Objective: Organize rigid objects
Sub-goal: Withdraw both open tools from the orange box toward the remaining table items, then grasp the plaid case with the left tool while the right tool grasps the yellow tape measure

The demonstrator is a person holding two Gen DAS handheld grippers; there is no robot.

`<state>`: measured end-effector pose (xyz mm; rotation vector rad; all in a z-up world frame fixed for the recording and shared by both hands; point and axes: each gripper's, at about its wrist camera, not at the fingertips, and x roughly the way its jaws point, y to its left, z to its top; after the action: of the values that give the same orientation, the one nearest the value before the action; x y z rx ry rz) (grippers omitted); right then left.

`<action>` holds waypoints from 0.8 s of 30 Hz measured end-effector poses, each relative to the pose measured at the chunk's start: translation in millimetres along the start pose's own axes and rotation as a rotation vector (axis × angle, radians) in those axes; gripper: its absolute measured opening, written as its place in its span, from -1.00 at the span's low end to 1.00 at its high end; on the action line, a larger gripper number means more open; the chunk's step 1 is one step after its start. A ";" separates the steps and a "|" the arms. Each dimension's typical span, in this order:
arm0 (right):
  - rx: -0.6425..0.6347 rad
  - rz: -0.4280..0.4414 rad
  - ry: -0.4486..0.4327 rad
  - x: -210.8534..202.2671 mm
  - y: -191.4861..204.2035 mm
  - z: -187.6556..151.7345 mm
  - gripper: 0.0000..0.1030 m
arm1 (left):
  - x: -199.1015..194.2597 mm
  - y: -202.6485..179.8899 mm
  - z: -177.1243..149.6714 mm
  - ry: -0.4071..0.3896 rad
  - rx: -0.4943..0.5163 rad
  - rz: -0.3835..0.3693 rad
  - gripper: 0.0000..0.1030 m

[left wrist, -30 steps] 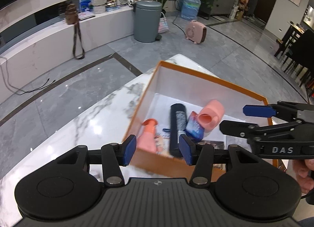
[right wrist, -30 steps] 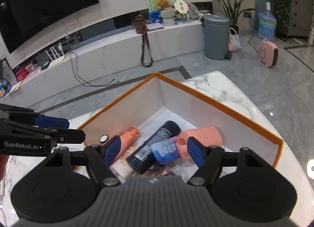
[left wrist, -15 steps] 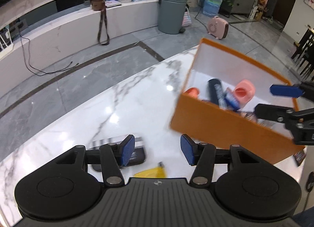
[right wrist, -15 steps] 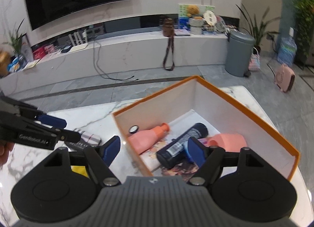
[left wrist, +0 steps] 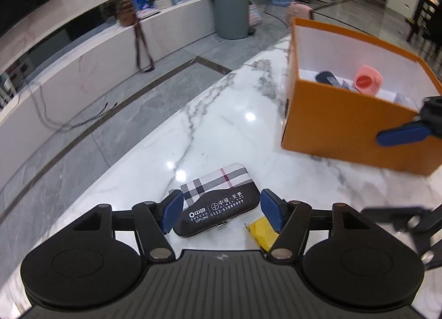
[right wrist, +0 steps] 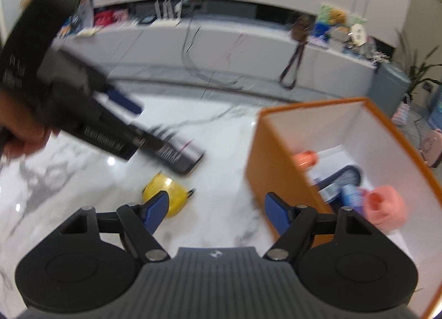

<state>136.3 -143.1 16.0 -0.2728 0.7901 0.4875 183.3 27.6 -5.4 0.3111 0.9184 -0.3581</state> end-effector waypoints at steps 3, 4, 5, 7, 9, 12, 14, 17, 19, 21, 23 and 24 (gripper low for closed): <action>-0.015 0.018 0.035 16.0 9.4 -5.0 0.49 | 6.1 -3.7 -4.9 -0.014 0.099 -0.006 0.69; -0.013 0.027 0.046 20.8 11.5 -6.2 0.49 | 8.5 -5.0 -6.1 -0.016 0.129 -0.004 0.69; -0.009 0.039 0.058 25.8 13.3 -7.2 0.50 | 10.7 -6.2 -7.4 -0.016 0.161 -0.004 0.69; -0.002 0.055 0.078 34.2 15.7 -8.8 0.50 | 16.2 -6.5 -8.2 -0.015 0.209 -0.016 0.69; -0.002 0.063 0.092 41.5 19.5 -9.5 0.50 | 21.5 -6.3 -8.6 -0.012 0.254 -0.029 0.69; -0.007 0.070 0.102 48.7 24.6 -10.7 0.51 | 28.9 -3.5 -9.3 -0.012 0.312 -0.043 0.69; -0.005 0.078 0.107 52.6 26.2 -10.4 0.51 | 34.6 0.3 -9.5 -0.010 0.332 -0.055 0.69; -0.008 0.084 0.113 58.5 29.4 -8.9 0.51 | 41.0 6.3 -10.6 -0.016 0.353 -0.087 0.69; -0.010 0.086 0.118 62.0 31.2 -8.6 0.51 | 44.2 9.0 -12.2 -0.024 0.365 -0.114 0.69; -0.011 0.088 0.122 64.2 31.6 -7.9 0.51 | 47.8 9.5 -13.0 -0.027 0.387 -0.134 0.69; -0.011 0.089 0.124 66.4 31.4 -6.9 0.51 | 53.9 9.2 -13.3 -0.019 0.418 -0.143 0.69; -0.011 0.091 0.125 66.8 31.1 -6.7 0.51 | 56.6 8.6 -13.1 -0.016 0.436 -0.148 0.69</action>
<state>156.4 -98.2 -39.2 -0.2802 0.9242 0.5640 209.1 31.2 -58.0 0.6401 0.8442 -0.6985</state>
